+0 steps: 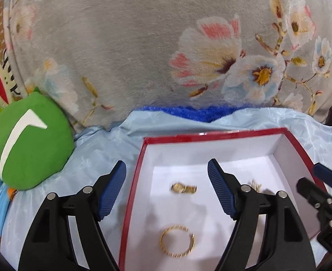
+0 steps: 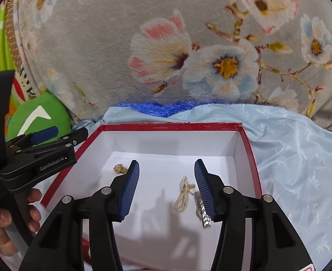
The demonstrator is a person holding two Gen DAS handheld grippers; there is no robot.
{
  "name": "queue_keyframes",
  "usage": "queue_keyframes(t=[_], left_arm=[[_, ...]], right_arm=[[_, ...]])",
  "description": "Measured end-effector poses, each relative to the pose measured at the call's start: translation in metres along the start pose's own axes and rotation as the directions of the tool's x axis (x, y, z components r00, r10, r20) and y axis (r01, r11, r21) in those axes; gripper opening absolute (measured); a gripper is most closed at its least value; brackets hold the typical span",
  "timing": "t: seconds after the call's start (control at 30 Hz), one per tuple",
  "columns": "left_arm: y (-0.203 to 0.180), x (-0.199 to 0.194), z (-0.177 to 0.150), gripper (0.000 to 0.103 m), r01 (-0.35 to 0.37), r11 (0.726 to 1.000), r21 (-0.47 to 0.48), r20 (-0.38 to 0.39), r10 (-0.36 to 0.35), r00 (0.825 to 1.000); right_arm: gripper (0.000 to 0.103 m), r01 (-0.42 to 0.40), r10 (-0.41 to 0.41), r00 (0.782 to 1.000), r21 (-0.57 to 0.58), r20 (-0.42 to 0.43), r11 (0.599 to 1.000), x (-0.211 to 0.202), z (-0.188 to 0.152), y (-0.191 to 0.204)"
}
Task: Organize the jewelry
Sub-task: 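Open right tool to drop pearls while left tool releases the gold watch, then withdraw both open tools back over the remaining jewelry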
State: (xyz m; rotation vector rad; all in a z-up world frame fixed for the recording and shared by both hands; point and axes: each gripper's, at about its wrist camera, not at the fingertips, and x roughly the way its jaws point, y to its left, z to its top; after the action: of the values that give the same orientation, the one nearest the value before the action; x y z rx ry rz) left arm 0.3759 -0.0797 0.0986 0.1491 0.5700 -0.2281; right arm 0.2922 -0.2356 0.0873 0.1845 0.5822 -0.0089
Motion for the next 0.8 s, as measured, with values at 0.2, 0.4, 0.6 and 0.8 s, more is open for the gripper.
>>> queue_keyframes(t=[0.2,0.4,0.6,0.8], left_arm=[[0.021,-0.054,-0.044,0.072,0.045,0.998,-0.041,-0.051,-0.047,0.998],[0.026,-0.113,-0.103,0.072,0.095,0.995,-0.04,-0.103,-0.099,0.99],[0.019,-0.145,-0.166,0.078,0.108,0.993,-0.049,-0.2,-0.116,0.973],[0.019,-0.159,-0.225,0.078,0.118,0.985,-0.125,-0.293,-0.15,0.944]], right_arm=[[0.051,-0.057,0.057,0.998,-0.02,0.001,0.998,-0.067,-0.044,0.019],[0.053,-0.104,0.104,0.994,0.005,-0.034,0.995,-0.131,-0.105,0.029],[0.053,-0.096,0.1,0.99,0.042,-0.095,0.994,-0.178,-0.181,0.034],[0.053,-0.026,0.038,0.986,0.077,-0.161,0.997,-0.201,-0.238,0.028]])
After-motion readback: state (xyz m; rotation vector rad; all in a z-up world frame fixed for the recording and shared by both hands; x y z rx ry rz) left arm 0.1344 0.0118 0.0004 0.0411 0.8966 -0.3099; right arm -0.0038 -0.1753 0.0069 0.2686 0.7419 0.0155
